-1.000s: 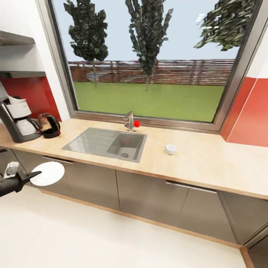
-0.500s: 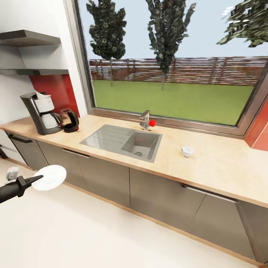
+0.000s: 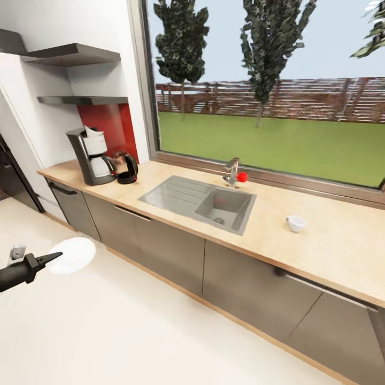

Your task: Set up a coffee station on the kitchen countertop: keep the coffee maker on the countertop, move the bottle of coffee from the kitchen shelf to the counter next to the coffee maker, place a paper coffee filter on top of the coffee maker, put the saucer next to the coffee maker with the coffee cup on the saucer, and place the electric kettle next to the coffee maker.

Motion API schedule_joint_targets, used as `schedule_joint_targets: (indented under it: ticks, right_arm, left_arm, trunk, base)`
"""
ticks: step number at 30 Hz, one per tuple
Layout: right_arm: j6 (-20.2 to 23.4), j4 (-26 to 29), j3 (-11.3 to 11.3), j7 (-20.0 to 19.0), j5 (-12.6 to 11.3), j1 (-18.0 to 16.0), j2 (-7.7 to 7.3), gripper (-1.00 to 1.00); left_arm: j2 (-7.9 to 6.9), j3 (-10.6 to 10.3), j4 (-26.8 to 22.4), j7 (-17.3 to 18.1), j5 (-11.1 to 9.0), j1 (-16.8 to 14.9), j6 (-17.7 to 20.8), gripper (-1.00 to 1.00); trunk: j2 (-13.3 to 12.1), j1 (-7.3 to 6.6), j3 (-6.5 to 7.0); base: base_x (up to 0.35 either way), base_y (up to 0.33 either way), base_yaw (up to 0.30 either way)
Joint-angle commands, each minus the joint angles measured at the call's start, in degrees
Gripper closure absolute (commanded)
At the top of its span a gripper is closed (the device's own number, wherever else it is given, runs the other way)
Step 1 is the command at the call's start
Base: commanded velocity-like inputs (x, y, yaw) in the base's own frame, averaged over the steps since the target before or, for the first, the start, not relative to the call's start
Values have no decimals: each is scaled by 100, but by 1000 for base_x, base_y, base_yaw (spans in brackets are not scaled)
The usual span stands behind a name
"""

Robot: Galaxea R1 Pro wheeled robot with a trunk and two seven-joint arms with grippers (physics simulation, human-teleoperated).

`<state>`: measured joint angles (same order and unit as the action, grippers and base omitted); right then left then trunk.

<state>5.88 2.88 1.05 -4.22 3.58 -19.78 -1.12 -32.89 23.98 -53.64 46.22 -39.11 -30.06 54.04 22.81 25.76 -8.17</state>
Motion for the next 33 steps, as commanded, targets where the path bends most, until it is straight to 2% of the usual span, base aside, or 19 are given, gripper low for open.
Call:
schedule_joint_targets:
  ticks: [1, 17, 33]
  right_arm:
    - [36, 17, 7, -19, 37, 0, -6, -100]
    - [45, 19, 16, -26, 37, 0, -11, -100]
    - [45, 11, 18, -26, 46, 0, -2, -100]
  left_arm:
    - [2, 4, 2, 24, 17, -9, 14, 100]
    - [-3, 14, 2, 24, 17, -9, 16, 100]
    - [-5, 24, 30, 18, 25, -9, 18, 100]
  trunk:
    - [11, 3, -15]
    - [11, 3, -52]
    - [11, 3, -83]
  base:
    - [0, 0, 269]
    - [13, 0, 274]
    - [315, 0, 276]
